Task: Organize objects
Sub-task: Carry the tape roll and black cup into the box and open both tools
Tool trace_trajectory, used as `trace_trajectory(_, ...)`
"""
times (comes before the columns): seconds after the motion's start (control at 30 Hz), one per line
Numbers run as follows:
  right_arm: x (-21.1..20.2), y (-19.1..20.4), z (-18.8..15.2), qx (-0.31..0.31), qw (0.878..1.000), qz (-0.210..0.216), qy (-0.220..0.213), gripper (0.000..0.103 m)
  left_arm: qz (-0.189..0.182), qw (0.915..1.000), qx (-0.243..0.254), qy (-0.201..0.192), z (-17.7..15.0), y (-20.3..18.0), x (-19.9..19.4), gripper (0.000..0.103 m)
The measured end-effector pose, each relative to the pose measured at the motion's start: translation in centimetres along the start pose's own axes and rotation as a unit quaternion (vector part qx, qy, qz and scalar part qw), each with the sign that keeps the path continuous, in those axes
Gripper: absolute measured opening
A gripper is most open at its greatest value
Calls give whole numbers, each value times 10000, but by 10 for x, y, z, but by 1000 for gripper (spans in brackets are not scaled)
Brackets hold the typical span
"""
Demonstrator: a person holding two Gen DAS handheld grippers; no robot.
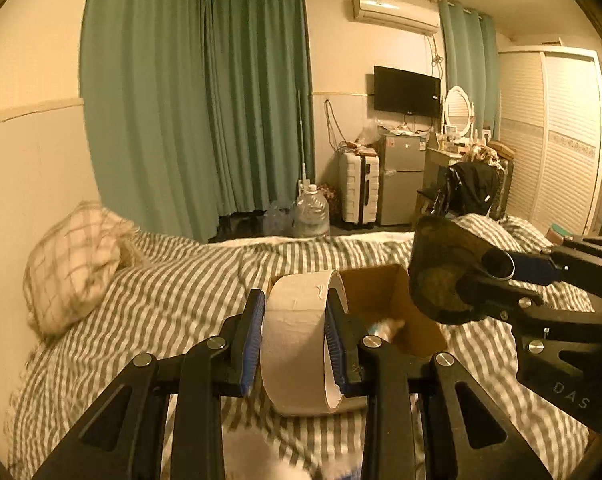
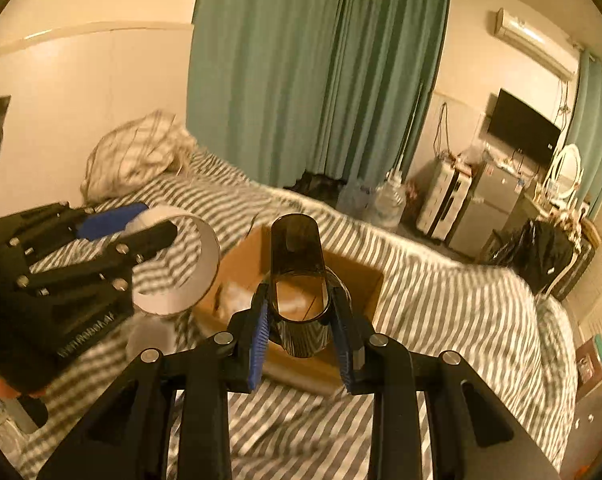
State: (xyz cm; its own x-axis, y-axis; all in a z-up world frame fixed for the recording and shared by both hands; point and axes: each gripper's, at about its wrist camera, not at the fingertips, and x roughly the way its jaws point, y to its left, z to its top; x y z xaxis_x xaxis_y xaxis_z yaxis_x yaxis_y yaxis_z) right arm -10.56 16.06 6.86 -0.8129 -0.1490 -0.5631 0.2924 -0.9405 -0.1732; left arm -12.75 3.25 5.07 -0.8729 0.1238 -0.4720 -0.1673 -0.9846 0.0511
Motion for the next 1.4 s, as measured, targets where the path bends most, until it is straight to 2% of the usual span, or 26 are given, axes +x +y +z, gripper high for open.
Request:
trace_trajectory(0.17, 28, -14, 32, 3, 10000, -53, -41, 28, -27, 10000, 51, 36, 25, -3, 40, 30)
trace_trajectory(0.3, 63, -27, 44, 81, 9999, -65, 38, 28, -88, 9997, 147, 188, 31, -10, 76, 30)
trace_trajectory(0.63, 153, -52, 31, 285, 9982, 100, 526, 28, -100, 9962, 200, 843, 4, -17, 164, 30)
trace_trajectory(0.8, 186, -57, 10, 390, 9952, 267, 860, 28, -127, 9937, 207, 1092, -12, -18, 184, 30)
trace_trajectory(0.93, 197, -55, -4, 395, 9929, 359, 1059, 28, -174, 9912, 223, 1291, -26, -22, 192, 30)
trace_trajectory(1.1, 204, -51, -13, 440, 9913, 378, 1183, 28, -228, 9894, 262, 1408, -36, -26, 194, 30)
trace_trajectory(1.23, 198, -57, -14, 594, 9915, 338, 1111, 29, -292, 9886, 98, 1473, -35, -20, 190, 32)
trace_trajectory(1.3, 192, -60, -13, 659, 9919, 257, 1053, 31, -343, 9885, 61, 1472, -33, -19, 185, 41)
trace_trajectory(1.33, 186, -63, -11, 713, 9921, 218, 1007, 34, -307, 9892, 83, 1431, -31, -19, 180, 57)
trace_trajectory(1.37, 182, -65, -9, 744, 9923, 196, 973, 45, -244, 9905, 105, 1348, -29, -19, 173, 70)
trace_trajectory(1.4, 173, -67, -7, 793, 9926, 150, 903, 54, -198, 9919, 117, 1252, -26, -19, 165, 74)
